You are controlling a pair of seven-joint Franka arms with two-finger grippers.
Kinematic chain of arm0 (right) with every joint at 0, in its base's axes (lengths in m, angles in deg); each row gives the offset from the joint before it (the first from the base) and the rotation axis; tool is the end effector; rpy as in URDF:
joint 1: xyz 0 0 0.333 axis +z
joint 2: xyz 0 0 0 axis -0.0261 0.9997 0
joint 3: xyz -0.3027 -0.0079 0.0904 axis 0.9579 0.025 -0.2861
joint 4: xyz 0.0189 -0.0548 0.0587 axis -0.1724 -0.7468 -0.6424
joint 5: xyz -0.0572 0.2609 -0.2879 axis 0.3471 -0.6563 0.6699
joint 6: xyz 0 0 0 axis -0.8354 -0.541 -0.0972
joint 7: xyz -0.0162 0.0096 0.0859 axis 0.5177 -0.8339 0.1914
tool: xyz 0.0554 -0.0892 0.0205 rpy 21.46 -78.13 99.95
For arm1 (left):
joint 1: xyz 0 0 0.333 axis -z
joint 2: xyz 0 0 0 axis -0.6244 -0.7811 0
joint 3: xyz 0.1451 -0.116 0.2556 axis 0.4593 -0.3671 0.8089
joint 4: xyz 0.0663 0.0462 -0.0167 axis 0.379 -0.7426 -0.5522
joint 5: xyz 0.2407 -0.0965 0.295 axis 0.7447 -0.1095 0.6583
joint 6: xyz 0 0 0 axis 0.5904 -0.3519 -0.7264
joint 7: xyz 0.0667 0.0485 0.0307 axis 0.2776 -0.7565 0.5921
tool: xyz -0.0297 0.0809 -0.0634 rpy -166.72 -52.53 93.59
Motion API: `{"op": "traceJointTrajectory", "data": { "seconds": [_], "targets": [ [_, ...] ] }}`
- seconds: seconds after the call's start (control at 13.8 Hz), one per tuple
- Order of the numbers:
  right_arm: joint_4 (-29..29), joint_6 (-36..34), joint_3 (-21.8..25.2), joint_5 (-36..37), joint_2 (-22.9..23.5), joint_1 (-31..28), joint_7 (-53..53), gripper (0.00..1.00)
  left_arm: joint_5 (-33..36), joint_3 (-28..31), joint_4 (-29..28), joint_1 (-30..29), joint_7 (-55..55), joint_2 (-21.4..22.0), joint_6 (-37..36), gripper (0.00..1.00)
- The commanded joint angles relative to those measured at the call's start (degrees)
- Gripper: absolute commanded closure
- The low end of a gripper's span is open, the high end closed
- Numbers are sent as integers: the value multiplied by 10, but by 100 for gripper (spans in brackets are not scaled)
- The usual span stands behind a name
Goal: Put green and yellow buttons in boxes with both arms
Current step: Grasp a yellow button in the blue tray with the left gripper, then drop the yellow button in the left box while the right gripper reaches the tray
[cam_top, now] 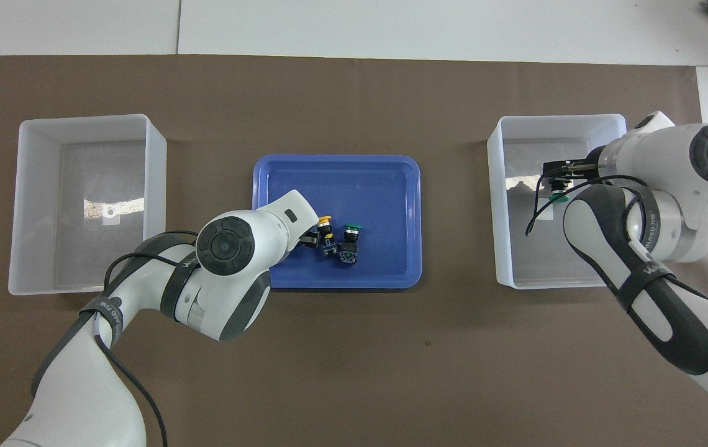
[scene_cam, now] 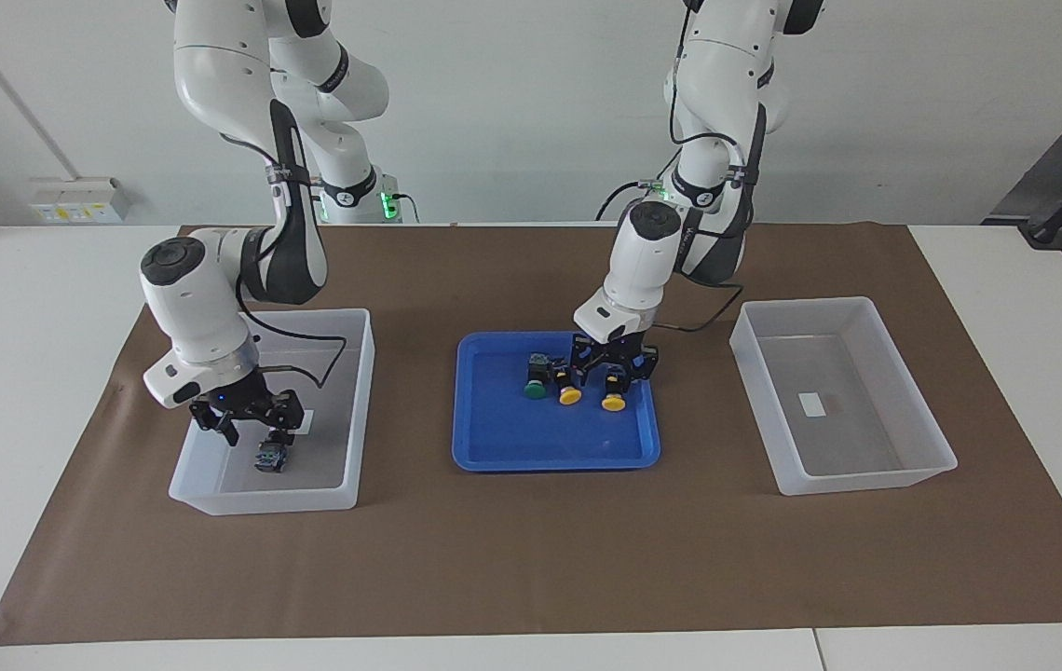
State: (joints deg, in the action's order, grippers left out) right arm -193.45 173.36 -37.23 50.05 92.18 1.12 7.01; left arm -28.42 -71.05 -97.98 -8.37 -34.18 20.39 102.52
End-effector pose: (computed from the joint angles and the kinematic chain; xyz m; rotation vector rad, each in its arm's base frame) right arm 0.6380 -0.0220 0.3414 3.1133 -0.0116 0.3496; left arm 0.5070 -0.3089 0.3022 3.0100 -0.2764 0.2841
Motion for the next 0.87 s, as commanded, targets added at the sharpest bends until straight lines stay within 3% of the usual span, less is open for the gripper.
{"op": "traceJointTrajectory", "data": {
  "seconds": [0.0,0.29,0.58,0.8],
  "targets": [
    [8,-30,-9,-15,-33,9,-5,0,0,10,1,6,22,15,-13,100],
    [88,-146,-10,-15,-41,70,127,0,1,25,35,-24,21,59,-79,100],
    [95,-145,-10,-14,-42,156,292,0,6,25,105,-115,-21,79,-158,100],
    [86,-117,-11,-14,-30,233,399,0,6,25,121,-172,-79,80,-177,100]
  ]
}}
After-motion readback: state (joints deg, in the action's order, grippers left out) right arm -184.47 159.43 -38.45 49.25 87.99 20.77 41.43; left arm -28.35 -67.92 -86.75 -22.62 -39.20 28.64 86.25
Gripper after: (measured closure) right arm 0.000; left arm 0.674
